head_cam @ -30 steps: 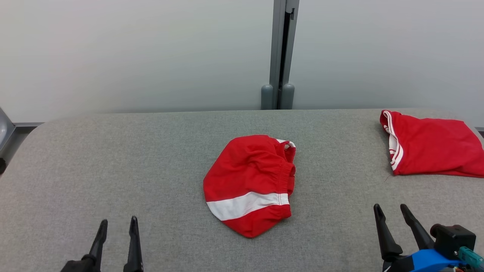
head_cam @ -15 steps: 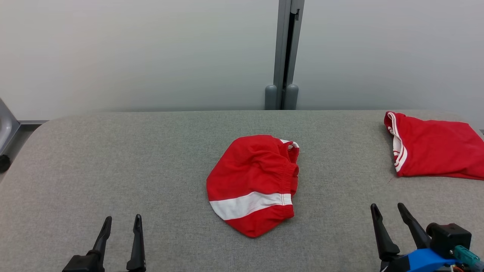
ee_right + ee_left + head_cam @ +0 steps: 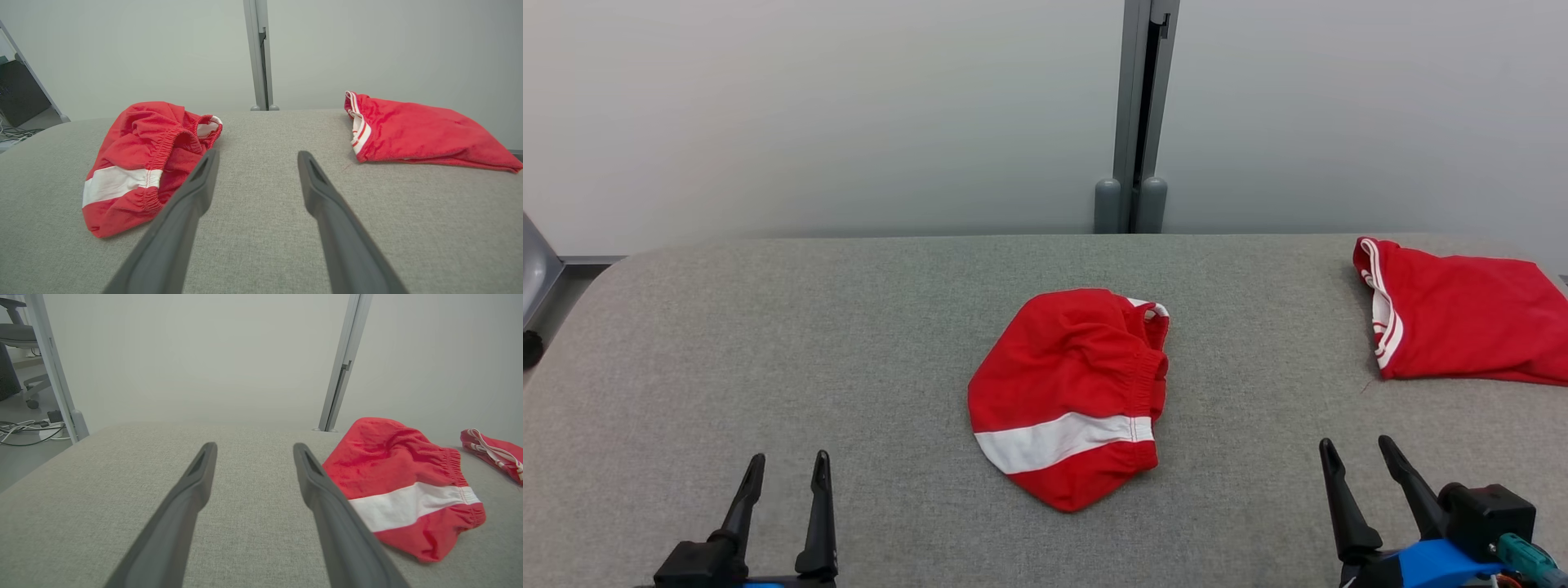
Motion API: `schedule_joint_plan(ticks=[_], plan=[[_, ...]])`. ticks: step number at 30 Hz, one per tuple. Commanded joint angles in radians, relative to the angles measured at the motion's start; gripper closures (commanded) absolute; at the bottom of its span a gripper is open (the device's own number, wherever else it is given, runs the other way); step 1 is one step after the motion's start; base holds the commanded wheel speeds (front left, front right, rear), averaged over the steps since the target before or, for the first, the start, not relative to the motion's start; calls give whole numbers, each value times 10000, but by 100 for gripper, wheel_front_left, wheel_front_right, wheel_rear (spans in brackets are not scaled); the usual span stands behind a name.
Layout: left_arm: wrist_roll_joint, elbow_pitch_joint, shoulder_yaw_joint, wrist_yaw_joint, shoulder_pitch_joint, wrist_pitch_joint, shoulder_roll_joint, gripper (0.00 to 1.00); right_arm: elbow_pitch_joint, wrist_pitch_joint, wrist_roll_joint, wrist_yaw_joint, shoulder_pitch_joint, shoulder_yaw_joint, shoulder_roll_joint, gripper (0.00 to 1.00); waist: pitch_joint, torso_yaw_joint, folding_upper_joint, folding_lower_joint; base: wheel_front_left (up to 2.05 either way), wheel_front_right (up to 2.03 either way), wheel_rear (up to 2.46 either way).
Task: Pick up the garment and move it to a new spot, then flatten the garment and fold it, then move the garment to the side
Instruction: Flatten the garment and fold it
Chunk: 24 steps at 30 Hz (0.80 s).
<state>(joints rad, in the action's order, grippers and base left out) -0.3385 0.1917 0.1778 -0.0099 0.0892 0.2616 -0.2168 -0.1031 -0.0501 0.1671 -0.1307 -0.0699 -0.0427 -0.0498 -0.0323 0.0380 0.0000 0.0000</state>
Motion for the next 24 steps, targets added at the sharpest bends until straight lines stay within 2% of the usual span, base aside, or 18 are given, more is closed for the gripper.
schedule_joint_plan(ticks=[1, 6, 12, 19, 24], plan=[[62, -18, -30, -48, -206, 39, 1, 0, -6, -42, 17, -2, -2, -6, -16, 0, 4, -6, 0, 0, 0, 0, 0], [110, 3, -85, -82, -225, 39, 48, 0, 60, 34, 26, -2, 61, 64, -16, 0, 91, -117, 0, 0, 0, 0, 0], [348, 255, 317, -244, -730, -134, 31, 0, 65, 85, 48, -2, 228, 225, -17, 0, 270, -516, 0, 0, 0, 0, 0], [678, 797, 1415, -665, -1760, -956, 350, 0, 42, -9, 134, -2, 472, 535, -17, 0, 633, -1257, 0, 0, 0, 0, 0], [749, 1480, 2312, -905, -2643, -1740, 863, 0, -55, -78, 246, -2, 586, 815, -19, 0, 915, -1840, 0, 0, 0, 0, 0]])
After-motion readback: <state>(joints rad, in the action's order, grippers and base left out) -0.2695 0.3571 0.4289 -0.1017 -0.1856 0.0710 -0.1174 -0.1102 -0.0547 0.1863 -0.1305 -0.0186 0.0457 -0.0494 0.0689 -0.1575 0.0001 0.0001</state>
